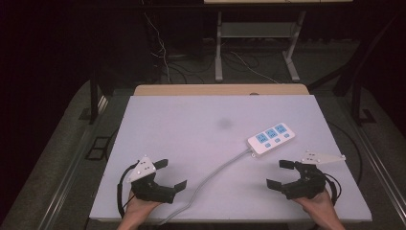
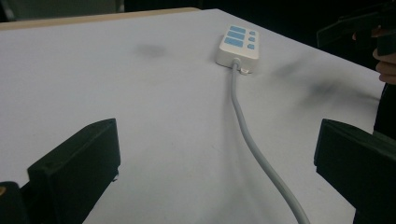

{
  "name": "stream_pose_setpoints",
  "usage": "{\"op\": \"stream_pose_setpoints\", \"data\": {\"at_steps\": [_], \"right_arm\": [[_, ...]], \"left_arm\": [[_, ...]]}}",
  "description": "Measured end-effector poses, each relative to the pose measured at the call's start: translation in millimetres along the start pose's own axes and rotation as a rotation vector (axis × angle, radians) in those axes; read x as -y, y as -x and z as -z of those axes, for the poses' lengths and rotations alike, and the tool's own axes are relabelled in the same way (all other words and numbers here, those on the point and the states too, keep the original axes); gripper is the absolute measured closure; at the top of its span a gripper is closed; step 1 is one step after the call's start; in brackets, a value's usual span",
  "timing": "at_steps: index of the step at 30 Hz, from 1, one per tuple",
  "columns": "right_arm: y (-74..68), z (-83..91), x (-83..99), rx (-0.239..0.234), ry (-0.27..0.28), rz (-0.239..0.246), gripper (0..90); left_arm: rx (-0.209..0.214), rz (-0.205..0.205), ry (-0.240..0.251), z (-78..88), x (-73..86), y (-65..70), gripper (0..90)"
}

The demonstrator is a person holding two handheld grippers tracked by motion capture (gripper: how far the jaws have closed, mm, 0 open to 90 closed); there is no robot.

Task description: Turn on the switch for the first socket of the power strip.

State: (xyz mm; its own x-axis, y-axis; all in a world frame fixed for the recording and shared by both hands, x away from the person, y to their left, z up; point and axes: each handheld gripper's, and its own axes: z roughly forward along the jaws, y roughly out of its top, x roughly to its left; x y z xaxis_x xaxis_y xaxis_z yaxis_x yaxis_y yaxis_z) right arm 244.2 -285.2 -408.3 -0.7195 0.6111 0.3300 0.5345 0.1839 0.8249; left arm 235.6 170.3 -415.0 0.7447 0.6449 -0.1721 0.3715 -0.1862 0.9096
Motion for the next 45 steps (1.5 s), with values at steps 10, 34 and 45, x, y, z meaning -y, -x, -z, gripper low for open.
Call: {"op": "stream_pose_setpoints", "data": {"at_steps": [10,34,45], "right_arm": [[0.3,-0.1,2.0,-0.001,-0.019,-0.002,0.3],[4.9,4.1,6.1,0.016,-0.039,-0.02,0.4],[6.9,3.0,2.5,0.03,-0.05,-0.016,0.4]], "left_arm": [[0.017,0.002,0.01,-0.3,-1.3,0.1,0.0],[0.029,-0.022,-0.066,-4.7,-12.8,10.2,0.0],[0.045,-0.034,-0.091,-11.3,-15.9,12.5,0.0]]}}
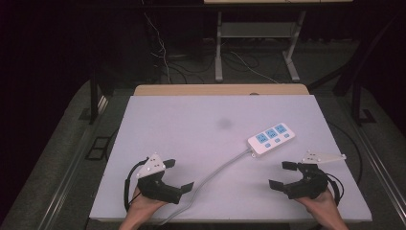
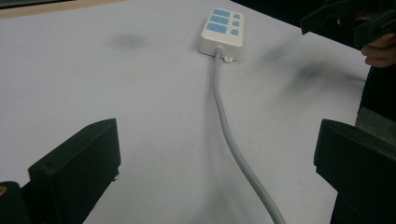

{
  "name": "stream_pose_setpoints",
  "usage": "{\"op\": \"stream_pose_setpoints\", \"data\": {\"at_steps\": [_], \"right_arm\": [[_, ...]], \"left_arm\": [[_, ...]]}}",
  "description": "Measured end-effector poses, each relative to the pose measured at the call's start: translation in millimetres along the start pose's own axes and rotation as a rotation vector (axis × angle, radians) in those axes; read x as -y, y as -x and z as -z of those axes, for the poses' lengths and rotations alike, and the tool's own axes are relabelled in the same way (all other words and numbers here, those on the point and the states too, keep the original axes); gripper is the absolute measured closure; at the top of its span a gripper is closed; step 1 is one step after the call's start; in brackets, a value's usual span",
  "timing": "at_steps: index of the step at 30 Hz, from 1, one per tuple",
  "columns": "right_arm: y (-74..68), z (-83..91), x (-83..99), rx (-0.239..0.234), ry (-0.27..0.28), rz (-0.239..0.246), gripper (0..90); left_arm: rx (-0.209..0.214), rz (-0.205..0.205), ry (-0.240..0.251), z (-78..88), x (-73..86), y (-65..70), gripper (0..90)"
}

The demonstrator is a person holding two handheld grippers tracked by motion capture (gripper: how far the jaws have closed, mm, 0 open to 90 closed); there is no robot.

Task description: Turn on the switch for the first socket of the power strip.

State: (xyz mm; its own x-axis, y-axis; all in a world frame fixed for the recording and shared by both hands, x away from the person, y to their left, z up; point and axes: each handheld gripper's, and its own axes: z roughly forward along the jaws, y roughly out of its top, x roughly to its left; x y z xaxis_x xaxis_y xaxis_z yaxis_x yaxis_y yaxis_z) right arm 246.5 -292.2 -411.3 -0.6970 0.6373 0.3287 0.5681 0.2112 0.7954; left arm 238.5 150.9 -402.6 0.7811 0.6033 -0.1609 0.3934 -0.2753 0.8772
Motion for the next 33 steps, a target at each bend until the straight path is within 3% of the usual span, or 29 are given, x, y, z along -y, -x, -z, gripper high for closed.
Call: {"op": "stream_pose_setpoints", "data": {"at_steps": [17,33], "right_arm": [[6.5,1.4,-24.7,0.009,-0.035,-0.007,0.4],[17.8,5.2,-56.5,0.013,-0.091,0.033,0.4]], "left_arm": [[-0.008,0.003,-0.004,0.7,2.5,-3.0,0.0],[-0.013,0.003,-0.014,-0.1,5.0,-5.1,0.0]]}}
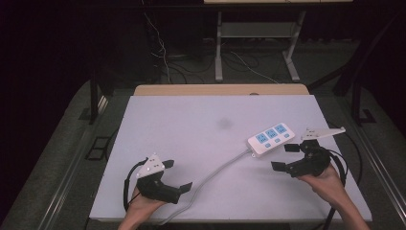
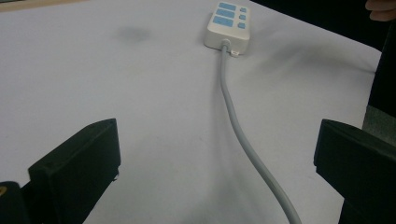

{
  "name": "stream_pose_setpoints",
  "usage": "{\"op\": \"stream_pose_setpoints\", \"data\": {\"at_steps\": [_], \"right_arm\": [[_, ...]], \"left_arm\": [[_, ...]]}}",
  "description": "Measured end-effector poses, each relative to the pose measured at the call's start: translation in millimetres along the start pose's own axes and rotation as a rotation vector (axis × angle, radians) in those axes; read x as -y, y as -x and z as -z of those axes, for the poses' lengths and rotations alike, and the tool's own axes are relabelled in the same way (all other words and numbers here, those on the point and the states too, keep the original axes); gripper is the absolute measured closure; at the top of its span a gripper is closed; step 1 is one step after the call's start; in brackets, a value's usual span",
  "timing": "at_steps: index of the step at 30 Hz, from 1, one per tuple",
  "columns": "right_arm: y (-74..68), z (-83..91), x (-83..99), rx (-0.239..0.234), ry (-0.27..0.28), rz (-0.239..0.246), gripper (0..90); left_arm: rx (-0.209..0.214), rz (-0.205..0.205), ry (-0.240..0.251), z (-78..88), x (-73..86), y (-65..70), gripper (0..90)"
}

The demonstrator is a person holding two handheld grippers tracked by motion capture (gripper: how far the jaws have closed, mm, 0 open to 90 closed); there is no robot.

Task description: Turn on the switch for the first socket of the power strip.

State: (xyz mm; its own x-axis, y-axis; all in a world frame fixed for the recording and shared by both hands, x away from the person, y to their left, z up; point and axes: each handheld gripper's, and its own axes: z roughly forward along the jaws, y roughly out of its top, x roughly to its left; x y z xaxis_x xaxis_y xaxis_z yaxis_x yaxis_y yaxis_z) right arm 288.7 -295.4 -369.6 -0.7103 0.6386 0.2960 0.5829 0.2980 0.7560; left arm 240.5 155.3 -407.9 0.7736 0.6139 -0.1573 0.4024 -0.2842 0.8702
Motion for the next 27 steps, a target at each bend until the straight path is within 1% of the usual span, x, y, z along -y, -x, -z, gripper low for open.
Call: {"op": "stream_pose_setpoints", "data": {"at_steps": [7,13,15,16,18,19,24,27], "right_arm": [[7.7,-2.7,-11.0,0.008,-0.034,0.008,0.4],[13.2,-4.9,-17.6,0.003,-0.064,0.022,0.4],[14.0,-5.0,-18.3,0.003,-0.066,0.023,0.4],[15.6,-5.1,-20.3,0.004,-0.077,0.024,0.4],[16.1,-5.3,-20.9,0.005,-0.079,0.027,0.4],[17.1,-5.5,-23.0,0.005,-0.09,0.029,0.4],[19.5,-6.5,-26.5,0.01,-0.102,0.032,0.4],[24.4,-7.5,-31.0,0.014,-0.111,0.03,0.4]], "left_arm": [[-0.006,0.006,0.004,0.6,1.0,-1.1,0.0],[-0.017,0.011,0.004,1.9,2.9,-4.2,0.0],[-0.018,0.013,0.005,2.2,3.2,-4.7,0.0],[-0.019,0.014,0.005,2.2,3.5,-5.2,0.0],[-0.019,0.014,0.004,2.0,3.7,-5.4,0.0],[-0.019,0.015,0.002,1.8,3.9,-5.4,0.0],[-0.022,0.014,-0.001,1.3,4.7,-5.7,0.0],[-0.022,0.013,-0.004,1.3,5.2,-6.2,0.0]]}}
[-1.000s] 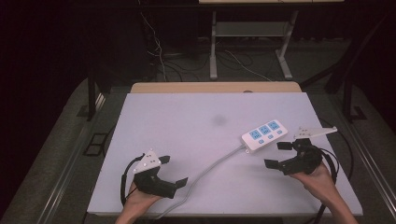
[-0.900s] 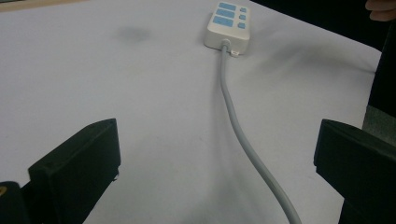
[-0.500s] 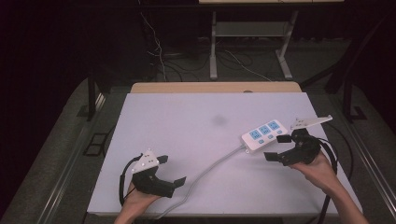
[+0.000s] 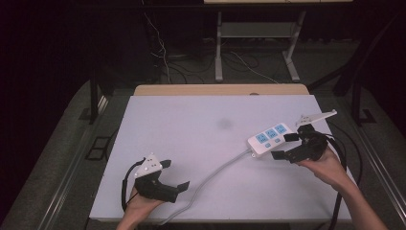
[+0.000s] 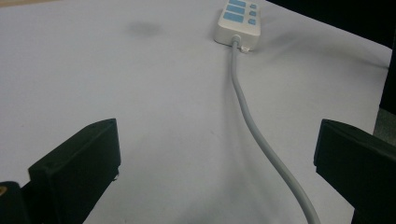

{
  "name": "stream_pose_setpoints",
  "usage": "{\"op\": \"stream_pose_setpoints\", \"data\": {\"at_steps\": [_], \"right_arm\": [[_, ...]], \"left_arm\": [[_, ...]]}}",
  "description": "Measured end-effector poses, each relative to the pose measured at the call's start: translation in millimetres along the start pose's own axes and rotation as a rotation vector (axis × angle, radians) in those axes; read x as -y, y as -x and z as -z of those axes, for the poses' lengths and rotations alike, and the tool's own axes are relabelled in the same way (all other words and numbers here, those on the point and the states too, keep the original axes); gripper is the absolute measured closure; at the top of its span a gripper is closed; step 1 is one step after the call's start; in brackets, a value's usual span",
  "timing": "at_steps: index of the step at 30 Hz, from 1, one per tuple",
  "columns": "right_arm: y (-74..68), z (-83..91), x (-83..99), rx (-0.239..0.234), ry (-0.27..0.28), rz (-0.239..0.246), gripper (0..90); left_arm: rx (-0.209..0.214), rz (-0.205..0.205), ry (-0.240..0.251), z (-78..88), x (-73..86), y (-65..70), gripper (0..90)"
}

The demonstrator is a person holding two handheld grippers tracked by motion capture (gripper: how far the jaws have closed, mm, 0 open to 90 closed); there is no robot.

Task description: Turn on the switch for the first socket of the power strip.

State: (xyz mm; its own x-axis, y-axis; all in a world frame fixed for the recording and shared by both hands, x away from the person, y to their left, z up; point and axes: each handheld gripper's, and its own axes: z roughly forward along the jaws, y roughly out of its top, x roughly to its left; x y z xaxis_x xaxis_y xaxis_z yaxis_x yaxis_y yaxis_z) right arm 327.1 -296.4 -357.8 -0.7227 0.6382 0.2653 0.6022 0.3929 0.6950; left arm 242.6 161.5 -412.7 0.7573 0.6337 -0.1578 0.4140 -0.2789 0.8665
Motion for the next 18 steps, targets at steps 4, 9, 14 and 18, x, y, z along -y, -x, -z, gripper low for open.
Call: {"op": "stream_pose_setpoints", "data": {"at_steps": [4,9,14,18], "right_arm": [[4.2,-0.5,-4.0,0.003,-0.002,-0.004,0.4],[8.9,-2.0,-10.2,0.011,-0.013,-0.007,0.4],[13.8,-4.4,-17.0,0.023,-0.03,-0.016,0.4],[18.3,-5.8,-21.8,0.03,-0.033,-0.032,0.4]], "left_arm": [[0.0,0.001,-0.002,-0.5,0.6,-0.8,0.0],[0.001,0.001,-0.005,-0.7,1.1,-1.2,0.0],[0.002,0.001,-0.004,-0.9,1.3,-1.3,0.0],[0.003,0.002,-0.006,-1.1,1.6,-1.3,0.0]]}}
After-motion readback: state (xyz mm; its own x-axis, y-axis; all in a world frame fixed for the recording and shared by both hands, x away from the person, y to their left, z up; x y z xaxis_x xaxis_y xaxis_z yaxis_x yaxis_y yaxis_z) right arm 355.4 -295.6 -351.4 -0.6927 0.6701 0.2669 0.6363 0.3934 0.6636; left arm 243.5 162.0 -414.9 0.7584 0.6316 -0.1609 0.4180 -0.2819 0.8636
